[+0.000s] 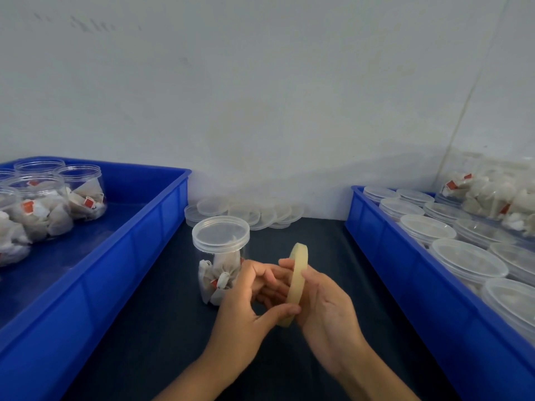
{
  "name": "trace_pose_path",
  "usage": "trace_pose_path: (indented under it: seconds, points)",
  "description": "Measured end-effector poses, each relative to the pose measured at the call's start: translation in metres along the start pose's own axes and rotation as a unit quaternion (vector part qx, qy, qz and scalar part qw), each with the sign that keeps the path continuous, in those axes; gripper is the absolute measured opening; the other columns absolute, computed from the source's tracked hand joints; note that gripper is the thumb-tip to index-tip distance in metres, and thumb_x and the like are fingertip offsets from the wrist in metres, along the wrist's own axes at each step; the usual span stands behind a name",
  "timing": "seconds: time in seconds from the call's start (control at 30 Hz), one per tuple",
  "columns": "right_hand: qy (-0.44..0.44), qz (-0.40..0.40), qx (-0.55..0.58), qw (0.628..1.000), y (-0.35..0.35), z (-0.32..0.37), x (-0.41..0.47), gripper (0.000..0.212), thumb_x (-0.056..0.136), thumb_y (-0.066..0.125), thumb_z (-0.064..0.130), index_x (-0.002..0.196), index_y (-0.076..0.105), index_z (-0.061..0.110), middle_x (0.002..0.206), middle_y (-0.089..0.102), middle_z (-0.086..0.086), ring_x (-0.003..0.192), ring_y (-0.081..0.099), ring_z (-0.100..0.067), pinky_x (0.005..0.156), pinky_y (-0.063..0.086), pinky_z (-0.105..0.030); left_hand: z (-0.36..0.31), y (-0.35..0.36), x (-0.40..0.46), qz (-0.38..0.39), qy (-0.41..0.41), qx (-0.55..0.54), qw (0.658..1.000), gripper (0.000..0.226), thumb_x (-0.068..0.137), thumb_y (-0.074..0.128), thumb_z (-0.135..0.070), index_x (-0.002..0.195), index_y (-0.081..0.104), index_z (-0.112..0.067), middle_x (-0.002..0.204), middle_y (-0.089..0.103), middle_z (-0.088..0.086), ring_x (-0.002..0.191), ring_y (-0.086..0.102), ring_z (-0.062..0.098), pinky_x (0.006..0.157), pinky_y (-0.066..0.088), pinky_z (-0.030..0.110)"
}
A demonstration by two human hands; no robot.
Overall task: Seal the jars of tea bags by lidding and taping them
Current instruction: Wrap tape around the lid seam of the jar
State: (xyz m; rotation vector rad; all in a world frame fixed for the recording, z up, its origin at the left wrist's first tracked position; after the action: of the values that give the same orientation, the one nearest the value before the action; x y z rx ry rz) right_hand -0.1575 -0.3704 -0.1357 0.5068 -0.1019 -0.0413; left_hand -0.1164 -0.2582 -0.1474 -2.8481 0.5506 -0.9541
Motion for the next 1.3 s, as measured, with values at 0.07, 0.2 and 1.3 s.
trace_pose_path:
  seconds: [0.07,0.2,1.3]
  points:
    - [0.023,-0.024,-0.002,0.999,-0.005,0.0,0.0,0.036,0.081,0.047,0.03,0.102,0.06,0.004,0.098,0.072,-0.017,0.088,0.071,-0.027,0.074,0.058,-0.038,-0.001,0.003,-0.001,0.013,0.015,0.029,0.999,0.036,0.072,0.08,-0.025,0.094,0.052,-0.023,0.102,0.069,-0.013,0.089,0.069,0.013,0.073,0.057,0.028]
    - [0.036,-0.056,-0.01,0.998,-0.008,-0.004,0.0,0.032,0.069,0.048,0.026,0.094,0.058,0.009,0.088,0.072,-0.013,0.079,0.071,-0.022,0.066,0.056,-0.035,0.002,0.003,-0.003,0.012,0.002,0.035,0.999,0.036,0.072,0.082,-0.014,0.094,0.054,-0.024,0.101,0.069,-0.012,0.088,0.069,0.013,0.071,0.058,0.032]
    - [0.002,-0.029,-0.025,0.999,-0.001,-0.004,0.003,0.032,0.081,0.033,0.005,0.089,0.064,0.002,0.108,0.064,-0.034,0.103,0.064,-0.043,0.095,0.045,-0.054,-0.001,0.011,-0.002,0.007,-0.058,0.037,0.998,0.023,0.069,0.082,-0.003,0.081,0.065,-0.014,0.105,0.064,-0.023,0.084,0.067,0.011,0.072,0.056,0.042]
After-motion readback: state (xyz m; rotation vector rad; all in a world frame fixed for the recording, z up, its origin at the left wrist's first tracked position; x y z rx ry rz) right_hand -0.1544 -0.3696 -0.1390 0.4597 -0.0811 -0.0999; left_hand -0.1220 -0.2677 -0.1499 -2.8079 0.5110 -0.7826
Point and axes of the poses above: each hand's wrist, its own x-axis towards the middle knuckle, its own y-axis out of the palm, z = x × y, the point moved 4 cm from there along x, towards the middle knuckle
